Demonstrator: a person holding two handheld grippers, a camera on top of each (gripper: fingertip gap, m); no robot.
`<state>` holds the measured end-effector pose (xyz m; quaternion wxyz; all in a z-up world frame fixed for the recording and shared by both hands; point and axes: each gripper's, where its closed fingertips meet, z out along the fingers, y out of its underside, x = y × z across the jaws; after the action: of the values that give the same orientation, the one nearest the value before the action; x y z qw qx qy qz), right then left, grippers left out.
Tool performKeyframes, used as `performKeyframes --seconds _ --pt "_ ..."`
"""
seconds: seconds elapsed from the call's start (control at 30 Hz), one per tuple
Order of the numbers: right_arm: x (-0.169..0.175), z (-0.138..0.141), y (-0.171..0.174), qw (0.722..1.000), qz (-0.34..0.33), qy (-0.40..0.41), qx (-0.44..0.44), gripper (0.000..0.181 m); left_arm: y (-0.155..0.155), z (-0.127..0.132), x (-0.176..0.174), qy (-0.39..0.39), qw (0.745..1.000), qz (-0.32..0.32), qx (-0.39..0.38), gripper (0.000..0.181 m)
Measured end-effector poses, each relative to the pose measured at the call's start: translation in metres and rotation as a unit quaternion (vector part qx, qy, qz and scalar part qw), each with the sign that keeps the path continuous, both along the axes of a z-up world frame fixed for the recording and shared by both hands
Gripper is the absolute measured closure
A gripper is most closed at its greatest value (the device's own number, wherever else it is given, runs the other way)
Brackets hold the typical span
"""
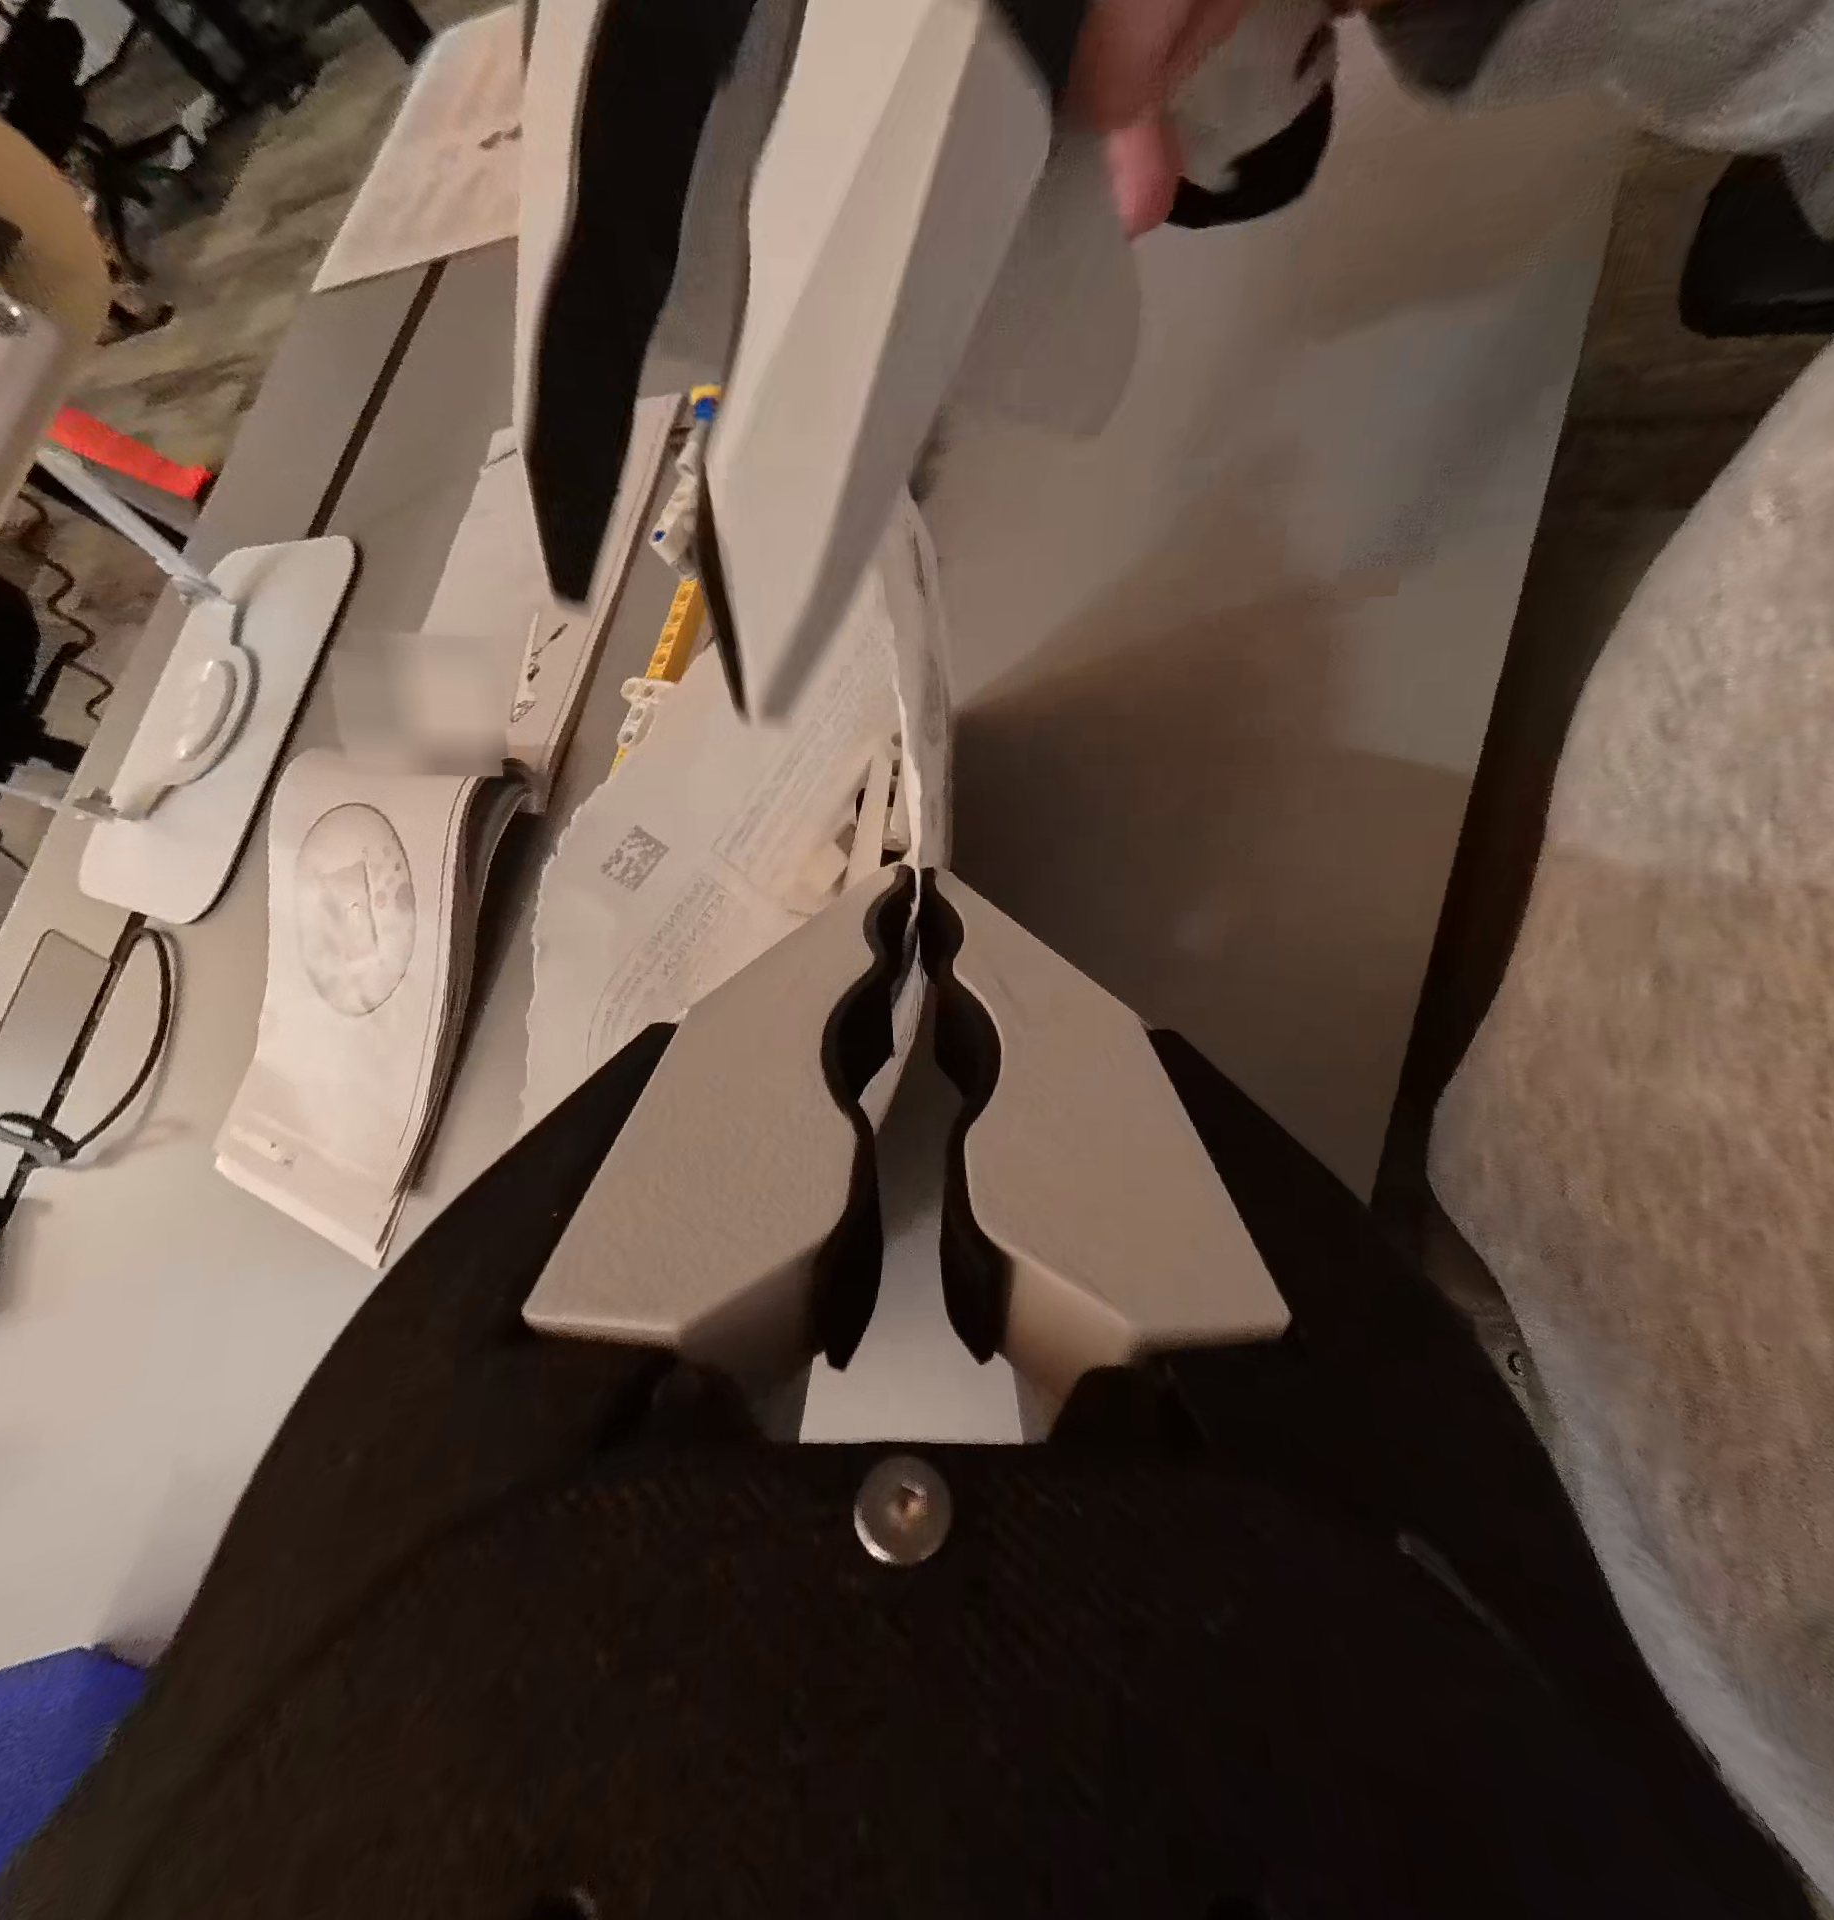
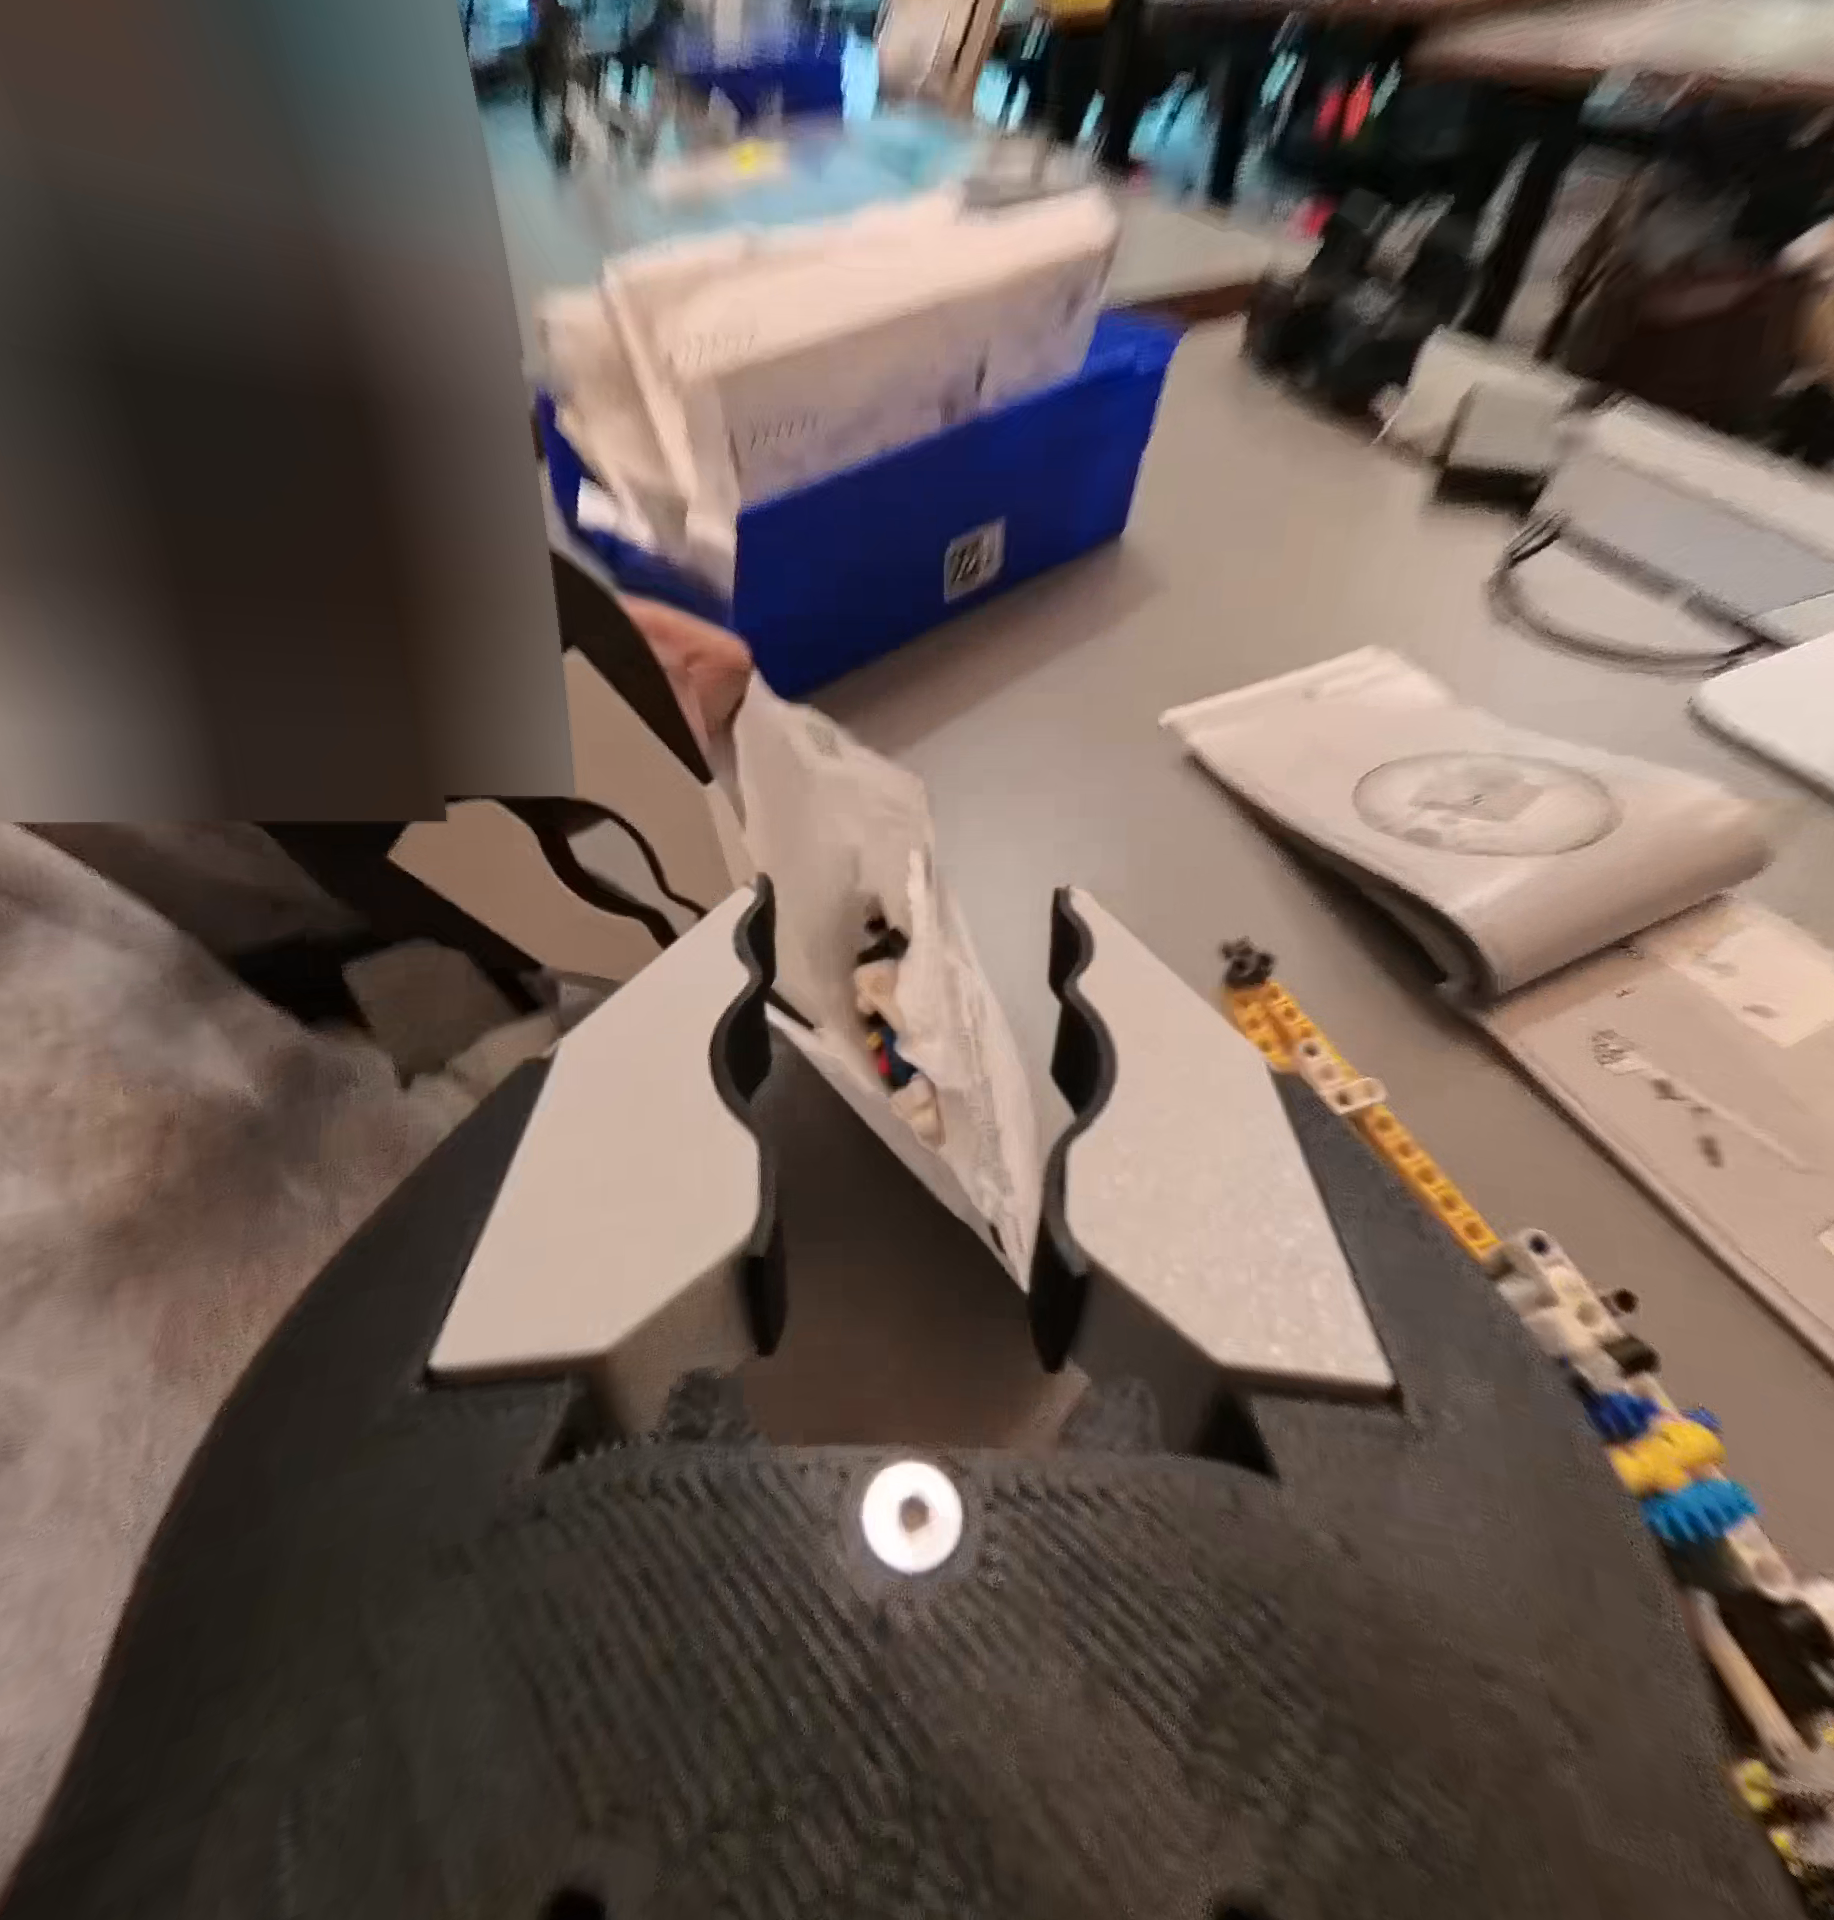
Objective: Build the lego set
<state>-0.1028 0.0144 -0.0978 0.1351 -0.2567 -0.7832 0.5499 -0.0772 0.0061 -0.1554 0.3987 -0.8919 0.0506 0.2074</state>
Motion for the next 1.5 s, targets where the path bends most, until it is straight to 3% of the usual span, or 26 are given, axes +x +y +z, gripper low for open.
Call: performKeyframes --seconds 0.2,0.33,0.43,0.5,0.77,0.83,0.97,1.17,1.27,1.37,1.5 --pt "0.002 -0.041 -0.008 0.982 0.040 -0.058 0.176 0.139 0.004 -0.007 0.019 0.028 0.998 -0.048 -0.034 0.181" --pt "0.007 -0.069 -0.005 0.949 0.060 -0.074 0.301 0.136 0.005 -0.013 0.023 0.041 0.996 -0.055 -0.051 0.181" --pt "-0.021 -0.059 0.006 0.939 0.001 -0.019 0.344 0.159 0.007 -0.017 0.030 0.045 0.994 -0.068 -0.068 0.181" --pt "-0.038 -0.044 0.014 0.943 -0.037 -0.003 0.330 0.174 0.009 -0.016 0.042 0.039 0.992 -0.093 -0.072 0.181" --pt "-0.042 -0.041 0.020 0.950 -0.046 0.008 0.308 0.174 0.001 -0.005 0.033 0.039 0.996 -0.071 -0.047 0.181" --pt "-0.042 -0.041 0.021 0.956 -0.048 0.013 0.290 0.164 -0.002 -0.002 0.027 0.043 0.997 -0.055 -0.033 0.181" --pt "-0.037 -0.021 0.022 0.981 -0.056 0.023 0.186 0.126 -0.008 0.006 0.013 0.033 0.999 -0.022 -0.001 0.181" --pt "-0.003 0.010 0.036 0.998 -0.039 0.011 -0.043 0.109 -0.013 0.014 -0.006 0.015 0.998 0.011 0.059 0.181" --pt "0.014 -0.016 0.045 0.998 -0.047 -0.020 -0.032 0.107 -0.014 0.018 -0.014 0.015 0.996 0.022 0.081 0.181" --pt "0.022 -0.048 0.044 0.998 -0.056 -0.027 0.020 0.116 -0.010 0.023 -0.010 -0.010 0.994 0.001 0.105 0.181" --pt "0.021 -0.055 0.031 0.999 -0.045 -0.023 0.016 0.122 -0.005 0.030 0.002 -0.025 0.992 -0.047 0.116 0.181"
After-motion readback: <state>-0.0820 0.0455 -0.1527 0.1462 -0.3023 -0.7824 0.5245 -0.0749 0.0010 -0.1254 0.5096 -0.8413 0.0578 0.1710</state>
